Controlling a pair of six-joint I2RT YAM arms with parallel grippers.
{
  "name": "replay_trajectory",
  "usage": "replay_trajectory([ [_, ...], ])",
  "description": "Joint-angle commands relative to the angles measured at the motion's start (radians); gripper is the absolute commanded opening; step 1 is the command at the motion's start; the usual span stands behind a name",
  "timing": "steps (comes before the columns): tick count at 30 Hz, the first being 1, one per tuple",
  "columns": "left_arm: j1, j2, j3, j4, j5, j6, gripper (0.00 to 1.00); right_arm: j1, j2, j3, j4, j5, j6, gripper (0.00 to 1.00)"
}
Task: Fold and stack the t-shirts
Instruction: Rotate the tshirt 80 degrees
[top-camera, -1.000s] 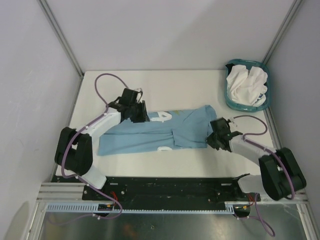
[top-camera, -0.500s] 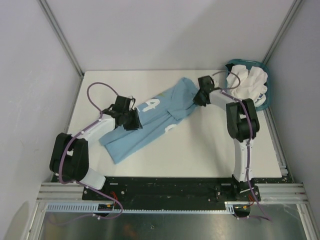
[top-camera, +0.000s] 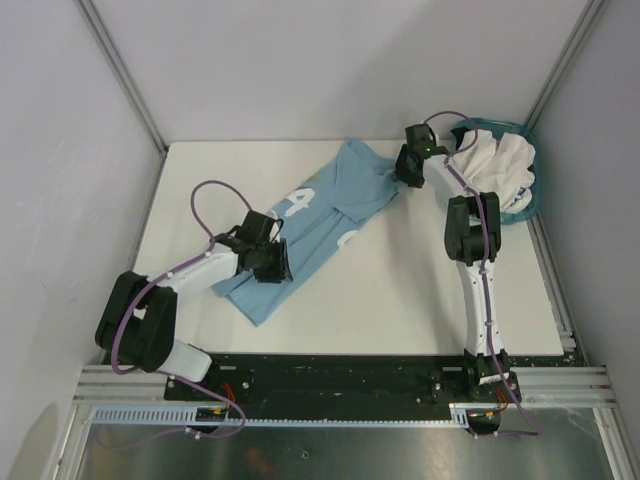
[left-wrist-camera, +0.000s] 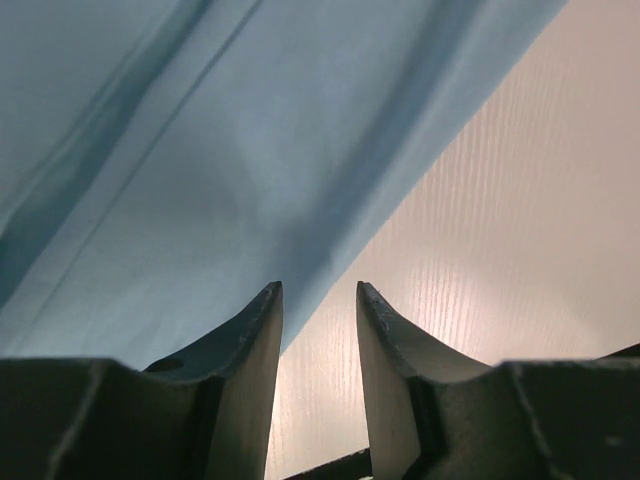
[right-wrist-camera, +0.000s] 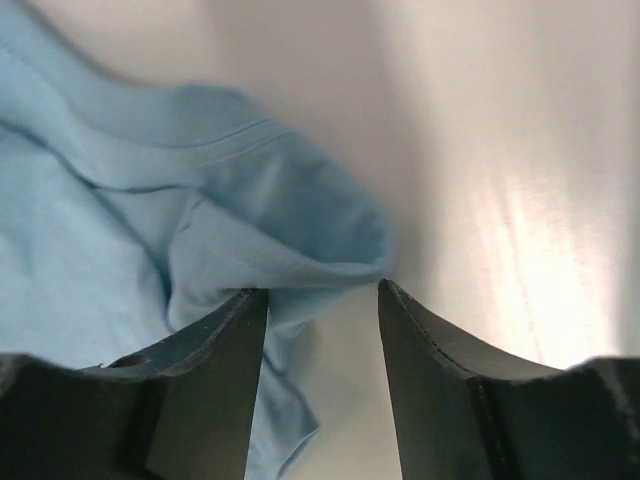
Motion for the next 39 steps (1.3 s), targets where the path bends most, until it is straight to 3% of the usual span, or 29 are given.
replay_trajectory([
  [1,-0.044,-0.039,-0.015,0.006,-0.026,0.008,0.41,-0.054,-0.082,-0.050,0.015,-0.032,-0.025,0.54],
  [3,-0.064,-0.039,-0.017,-0.002,-0.039,0.012,0.41,-0.061,-0.081,-0.064,0.030,-0.055,-0.010,0.53],
  [13,-0.110,-0.084,-0.050,-0.024,-0.094,-0.027,0.42,-0.099,-0.001,-0.011,0.062,-0.133,0.061,0.28],
  [19,-0.115,-0.142,-0.086,-0.033,-0.140,-0.073,0.43,-0.117,0.086,0.155,0.004,-0.066,0.050,0.10],
  [23,-0.120,-0.137,-0.082,-0.035,-0.132,-0.085,0.43,-0.128,0.129,0.263,-0.009,-0.039,0.049,0.07],
  [28,-0.148,-0.116,-0.070,-0.036,-0.117,-0.067,0.43,-0.130,0.119,0.309,0.011,0.031,0.038,0.13],
  [35,-0.236,-0.069,-0.057,-0.052,-0.165,-0.051,0.41,-0.109,0.010,0.270,0.015,0.028,0.028,0.54],
  [39,-0.264,-0.074,-0.059,-0.072,-0.235,-0.069,0.39,-0.077,-0.080,0.211,0.016,0.017,0.026,0.59],
])
